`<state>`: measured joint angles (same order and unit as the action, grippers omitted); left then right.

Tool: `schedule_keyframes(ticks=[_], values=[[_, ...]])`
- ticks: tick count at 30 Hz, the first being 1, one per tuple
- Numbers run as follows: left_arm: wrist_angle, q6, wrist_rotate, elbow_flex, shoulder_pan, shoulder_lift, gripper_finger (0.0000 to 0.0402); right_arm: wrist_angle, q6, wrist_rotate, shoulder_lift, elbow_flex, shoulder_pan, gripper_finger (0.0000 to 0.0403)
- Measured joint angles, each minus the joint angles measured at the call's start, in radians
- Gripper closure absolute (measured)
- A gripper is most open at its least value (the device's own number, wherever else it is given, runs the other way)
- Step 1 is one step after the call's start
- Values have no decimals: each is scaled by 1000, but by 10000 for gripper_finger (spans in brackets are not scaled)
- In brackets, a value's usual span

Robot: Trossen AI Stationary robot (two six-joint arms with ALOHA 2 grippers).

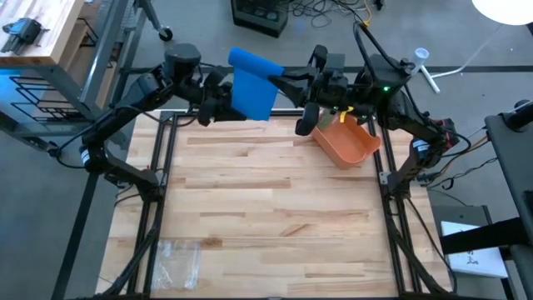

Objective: Roll bandage
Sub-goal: Roll the blue bandage

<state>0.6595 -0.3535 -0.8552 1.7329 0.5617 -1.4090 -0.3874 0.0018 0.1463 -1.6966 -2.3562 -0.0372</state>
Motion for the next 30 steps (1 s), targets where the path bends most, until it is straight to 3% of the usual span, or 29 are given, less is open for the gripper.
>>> schedule_keyframes(ticks=[9, 12, 17, 30], values=[[-42, 9, 56, 0, 0, -6, 223, 0, 24, 0, 0, 0, 0, 400], [-42, 17, 29, 0, -5, -8, 267, 0, 24, 0, 0, 0, 0, 400], [-44, 53, 26, 0, -16, 4, 384, -13, 8, 0, 0, 0, 0, 400], [-5, 52, -79, 0, -42, 107, 401, -51, -91, 12, 8, 0, -57, 400]])
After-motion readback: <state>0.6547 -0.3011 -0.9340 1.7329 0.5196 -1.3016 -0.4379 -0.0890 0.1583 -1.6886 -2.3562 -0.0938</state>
